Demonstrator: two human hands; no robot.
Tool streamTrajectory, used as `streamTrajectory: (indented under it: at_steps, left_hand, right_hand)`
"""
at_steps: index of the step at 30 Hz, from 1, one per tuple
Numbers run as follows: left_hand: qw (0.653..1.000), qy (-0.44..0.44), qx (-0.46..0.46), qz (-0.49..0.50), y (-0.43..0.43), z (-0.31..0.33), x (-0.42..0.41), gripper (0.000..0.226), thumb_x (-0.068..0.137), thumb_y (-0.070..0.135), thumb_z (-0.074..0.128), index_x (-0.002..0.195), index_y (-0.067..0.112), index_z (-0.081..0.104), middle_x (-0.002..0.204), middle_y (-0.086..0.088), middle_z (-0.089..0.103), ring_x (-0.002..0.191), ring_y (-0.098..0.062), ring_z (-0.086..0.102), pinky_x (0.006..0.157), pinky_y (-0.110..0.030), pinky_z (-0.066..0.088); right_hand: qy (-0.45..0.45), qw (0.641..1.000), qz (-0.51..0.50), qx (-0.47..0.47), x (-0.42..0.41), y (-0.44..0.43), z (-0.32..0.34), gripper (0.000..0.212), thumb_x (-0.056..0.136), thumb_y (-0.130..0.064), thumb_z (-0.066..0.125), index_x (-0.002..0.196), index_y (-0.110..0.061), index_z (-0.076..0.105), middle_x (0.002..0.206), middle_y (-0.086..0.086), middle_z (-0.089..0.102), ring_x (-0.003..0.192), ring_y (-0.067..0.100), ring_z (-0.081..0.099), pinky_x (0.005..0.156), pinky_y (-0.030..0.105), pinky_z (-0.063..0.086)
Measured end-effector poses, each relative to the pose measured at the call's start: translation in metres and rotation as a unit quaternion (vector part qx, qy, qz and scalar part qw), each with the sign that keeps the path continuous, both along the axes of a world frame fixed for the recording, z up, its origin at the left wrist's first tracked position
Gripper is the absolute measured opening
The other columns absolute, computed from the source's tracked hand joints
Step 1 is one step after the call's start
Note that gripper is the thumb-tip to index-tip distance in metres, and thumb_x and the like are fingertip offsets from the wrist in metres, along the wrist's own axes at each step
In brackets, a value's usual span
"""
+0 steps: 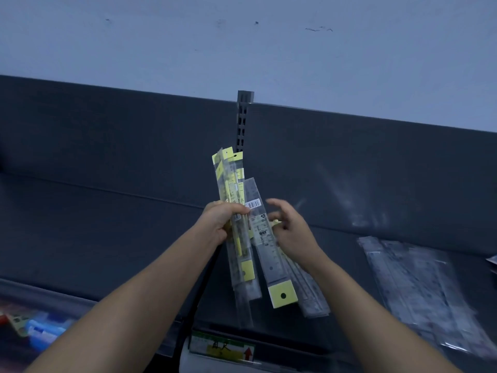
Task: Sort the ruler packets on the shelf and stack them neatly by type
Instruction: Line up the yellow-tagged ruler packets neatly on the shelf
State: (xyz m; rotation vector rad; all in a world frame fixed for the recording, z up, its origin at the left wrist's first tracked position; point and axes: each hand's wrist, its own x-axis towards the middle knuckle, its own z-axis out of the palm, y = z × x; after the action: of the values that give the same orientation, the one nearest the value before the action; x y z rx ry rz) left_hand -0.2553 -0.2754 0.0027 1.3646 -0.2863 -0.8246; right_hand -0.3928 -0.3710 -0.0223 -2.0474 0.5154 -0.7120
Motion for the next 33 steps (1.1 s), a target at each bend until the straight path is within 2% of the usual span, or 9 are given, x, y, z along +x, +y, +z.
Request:
streamTrajectory:
  at_steps: [2,5,9,13,17,22,26,29,33]
  left_hand:
    - [1.0,0.0,0.002,-0.003,0.0,0.0,-0.001,0.038,0.074,-0.005,0.073,0.109,-0.003,0.057,0.09,-0.016,0.069,0.068,-0.025,0.067,0.054,-0.032,0.055]
    - [1.0,0.011,0.001,-0.018,0.001,-0.002,-0.001,0.023,0.076,-0.006,0.07,0.097,-0.003,0.061,0.079,-0.015,0.068,0.059,-0.024,0.067,0.048,-0.029,0.054]
    - [0.999,0.031,-0.017,-0.03,0.003,-0.005,0.0,0.02,0.081,-0.002,0.069,0.096,-0.001,0.057,0.085,-0.019,0.068,0.063,-0.028,0.069,0.055,-0.035,0.058]
    - [0.999,0.027,-0.024,-0.002,0.006,-0.006,0.0,0.039,0.075,0.004,0.078,0.104,0.004,0.052,0.096,-0.018,0.065,0.075,-0.031,0.067,0.064,-0.039,0.058]
    - [1.0,0.008,-0.013,0.018,0.005,-0.009,0.0,0.042,0.068,0.004,0.083,0.1,0.004,0.055,0.086,-0.014,0.07,0.074,-0.026,0.068,0.065,-0.035,0.056]
    - [1.0,-0.003,-0.006,0.004,0.005,-0.008,-0.003,0.04,0.072,-0.004,0.076,0.108,-0.003,0.058,0.095,-0.017,0.07,0.075,-0.026,0.068,0.073,-0.039,0.058]
    - [1.0,0.009,-0.015,-0.012,0.003,-0.007,-0.006,0.037,0.073,-0.006,0.073,0.105,-0.002,0.057,0.098,-0.018,0.067,0.082,-0.03,0.067,0.084,-0.044,0.056]
    - [0.999,0.012,-0.03,-0.016,0.002,-0.008,-0.01,0.034,0.072,-0.006,0.073,0.101,-0.001,0.057,0.089,-0.016,0.065,0.074,-0.027,0.066,0.074,-0.041,0.058]
    - [0.999,0.021,-0.044,-0.017,0.003,-0.007,-0.013,0.028,0.074,-0.007,0.071,0.096,0.0,0.056,0.088,-0.017,0.065,0.074,-0.028,0.066,0.077,-0.043,0.058]
  right_hand:
    - [0.026,0.988,0.031,-0.148,-0.001,-0.003,0.0,0.058,0.088,0.008,0.053,0.132,-0.03,0.057,0.113,-0.008,0.056,0.086,0.005,0.056,0.075,0.016,0.047]
    - [0.003,0.968,0.009,-0.25,0.001,-0.007,0.0,0.041,0.086,-0.002,0.063,0.11,-0.034,0.073,0.108,-0.011,0.057,0.1,0.01,0.056,0.081,0.025,0.048]
    - [-0.106,0.97,-0.104,-0.195,0.004,-0.007,0.008,0.01,0.09,-0.021,0.066,0.089,-0.017,0.076,0.109,0.002,0.06,0.104,0.021,0.056,0.087,0.042,0.05]
    - [-0.123,0.978,-0.135,-0.099,-0.002,-0.006,0.025,0.013,0.097,-0.021,0.052,0.088,-0.012,0.053,0.073,-0.004,0.053,0.066,0.01,0.048,0.065,0.039,0.043]
    - [0.028,0.987,-0.143,-0.066,-0.002,-0.014,0.013,0.035,0.097,-0.024,0.052,0.131,-0.019,0.041,0.084,-0.003,0.059,0.075,0.014,0.052,0.068,0.032,0.045]
    - [0.254,0.942,-0.179,-0.125,-0.01,-0.024,-0.018,0.025,0.092,-0.028,0.055,0.114,-0.016,0.057,0.111,0.006,0.063,0.106,0.028,0.056,0.081,0.035,0.047]
    - [0.089,0.986,-0.126,-0.068,-0.007,-0.01,-0.006,0.033,0.095,-0.041,0.052,0.078,-0.015,0.062,0.081,0.003,0.062,0.083,0.023,0.058,0.067,0.033,0.044]
    - [0.058,0.996,-0.001,0.067,-0.005,0.004,0.012,0.028,0.091,-0.032,0.064,0.083,-0.005,0.065,0.077,0.003,0.064,0.07,0.012,0.057,0.063,0.025,0.045]
    - [0.05,0.989,0.007,0.14,-0.001,0.002,0.01,0.012,0.089,-0.016,0.066,0.081,-0.014,0.057,0.073,0.002,0.059,0.067,0.017,0.053,0.062,0.032,0.047]
